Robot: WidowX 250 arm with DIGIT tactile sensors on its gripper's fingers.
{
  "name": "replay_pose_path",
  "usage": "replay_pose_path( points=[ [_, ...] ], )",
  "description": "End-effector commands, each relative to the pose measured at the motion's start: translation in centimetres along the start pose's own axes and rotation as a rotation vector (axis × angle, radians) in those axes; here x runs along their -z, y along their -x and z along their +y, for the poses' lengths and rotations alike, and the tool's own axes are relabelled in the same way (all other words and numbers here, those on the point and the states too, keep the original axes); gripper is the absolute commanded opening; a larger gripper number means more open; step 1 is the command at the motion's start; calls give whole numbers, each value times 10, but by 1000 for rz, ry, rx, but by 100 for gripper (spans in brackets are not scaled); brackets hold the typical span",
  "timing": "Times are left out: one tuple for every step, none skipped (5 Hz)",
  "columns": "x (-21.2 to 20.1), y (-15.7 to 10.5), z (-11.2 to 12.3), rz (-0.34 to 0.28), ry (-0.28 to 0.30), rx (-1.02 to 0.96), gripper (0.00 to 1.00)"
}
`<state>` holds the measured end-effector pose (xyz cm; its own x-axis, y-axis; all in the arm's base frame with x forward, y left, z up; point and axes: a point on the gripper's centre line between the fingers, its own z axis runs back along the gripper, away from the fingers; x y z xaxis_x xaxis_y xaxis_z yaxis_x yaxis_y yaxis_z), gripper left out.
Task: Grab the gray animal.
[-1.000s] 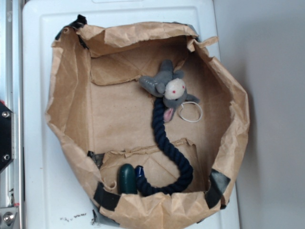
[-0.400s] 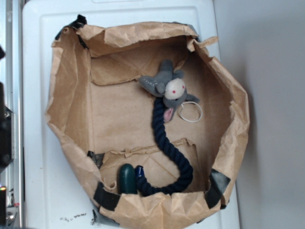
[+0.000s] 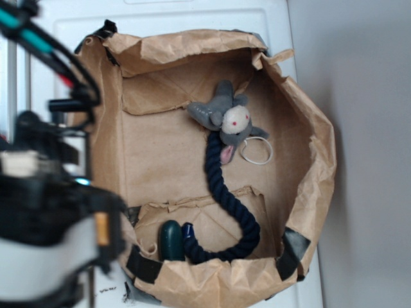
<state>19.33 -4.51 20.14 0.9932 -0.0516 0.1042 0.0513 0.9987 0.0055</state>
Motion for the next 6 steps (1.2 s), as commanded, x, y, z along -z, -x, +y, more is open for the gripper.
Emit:
replay_pose_path(
  points=[
    [20, -39, 4, -88, 34, 307, 100],
    [29, -55, 16, -70, 92, 416, 100],
    [30, -69, 40, -117, 43, 425, 100],
    [30, -69, 40, -117, 43, 425, 100],
    [30, -69, 40, -117, 43, 425, 100],
    [30, -69, 40, -117, 43, 425, 100]
  ],
)
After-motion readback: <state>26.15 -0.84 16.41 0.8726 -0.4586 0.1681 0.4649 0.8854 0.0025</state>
